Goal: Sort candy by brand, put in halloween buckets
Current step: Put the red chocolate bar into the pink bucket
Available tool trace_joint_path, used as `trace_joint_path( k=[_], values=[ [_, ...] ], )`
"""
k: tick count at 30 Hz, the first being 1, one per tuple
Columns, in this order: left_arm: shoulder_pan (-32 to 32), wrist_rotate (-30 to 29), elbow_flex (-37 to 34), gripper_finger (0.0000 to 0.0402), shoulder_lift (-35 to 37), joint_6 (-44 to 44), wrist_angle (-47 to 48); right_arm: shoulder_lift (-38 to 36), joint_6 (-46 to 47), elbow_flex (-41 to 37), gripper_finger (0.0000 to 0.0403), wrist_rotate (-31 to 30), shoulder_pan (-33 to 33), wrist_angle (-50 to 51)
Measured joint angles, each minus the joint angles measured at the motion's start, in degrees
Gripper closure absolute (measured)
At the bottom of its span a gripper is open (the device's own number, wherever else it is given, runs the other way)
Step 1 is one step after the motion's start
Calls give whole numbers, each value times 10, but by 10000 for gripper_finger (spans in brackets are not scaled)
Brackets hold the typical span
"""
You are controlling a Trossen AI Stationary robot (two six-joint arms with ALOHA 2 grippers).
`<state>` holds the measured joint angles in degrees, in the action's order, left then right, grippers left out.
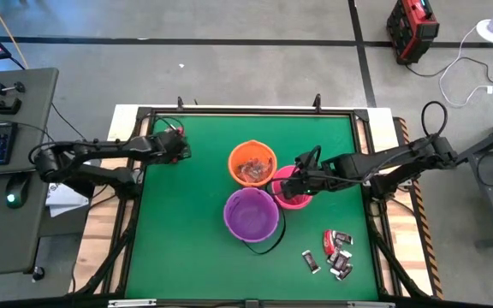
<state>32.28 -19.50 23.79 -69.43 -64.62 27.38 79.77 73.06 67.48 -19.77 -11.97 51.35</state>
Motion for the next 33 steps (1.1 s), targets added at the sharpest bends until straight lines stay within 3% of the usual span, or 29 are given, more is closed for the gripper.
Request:
trace_joint_path(
  k=[5,7,9,15,21,27,33],
  values=[
    [-1,17,-1,324,9,20,0,0,2,0,187,-3,0,0],
    [-2,59,5,367,25,35,-5,0,0,0,187,-2,0,-2],
    [-3,80,17,387,51,55,-8,0,0,0,187,-2,0,-5],
    [-17,84,82,369,138,99,-4,-1,-30,0,187,-7,-1,-19],
    [-89,92,175,392,166,141,-5,-24,-56,0,187,-50,-1,-34],
    [-208,75,243,393,128,137,-34,-64,-73,0,187,-112,-1,-35],
    [-325,74,284,393,22,128,-132,-90,-75,0,187,-146,-1,-36]
  ],
)
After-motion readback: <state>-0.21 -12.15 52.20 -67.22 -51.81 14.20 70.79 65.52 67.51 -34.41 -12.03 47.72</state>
